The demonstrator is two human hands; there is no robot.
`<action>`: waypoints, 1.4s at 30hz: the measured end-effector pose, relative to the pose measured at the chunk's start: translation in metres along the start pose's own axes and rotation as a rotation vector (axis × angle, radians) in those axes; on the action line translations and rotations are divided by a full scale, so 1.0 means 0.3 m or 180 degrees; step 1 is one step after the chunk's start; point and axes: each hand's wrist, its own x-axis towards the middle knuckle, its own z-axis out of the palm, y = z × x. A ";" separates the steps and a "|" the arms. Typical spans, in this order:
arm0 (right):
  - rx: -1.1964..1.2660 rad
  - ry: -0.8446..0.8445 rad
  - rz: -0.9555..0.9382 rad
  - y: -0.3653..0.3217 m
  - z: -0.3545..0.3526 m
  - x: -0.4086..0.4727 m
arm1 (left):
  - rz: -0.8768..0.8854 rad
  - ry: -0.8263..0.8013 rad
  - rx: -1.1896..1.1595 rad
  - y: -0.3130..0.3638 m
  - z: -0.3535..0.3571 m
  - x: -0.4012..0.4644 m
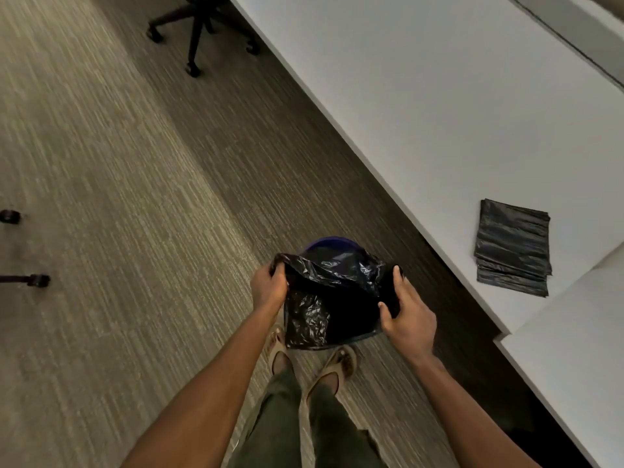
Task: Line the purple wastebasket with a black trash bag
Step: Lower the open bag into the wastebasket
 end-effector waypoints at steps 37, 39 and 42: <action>-0.0657 -0.0166 0.1053 0.554 0.797 0.344 | -0.0140 -0.0065 0.0036 -0.574 0.418 0.683; -0.0722 0.0280 0.0544 0.510 0.802 0.376 | -0.0020 -0.0124 0.0081 -0.582 0.432 0.696; -0.0721 0.0569 -0.0053 0.422 0.823 0.430 | 0.0197 -0.0077 0.0116 -0.586 0.454 0.712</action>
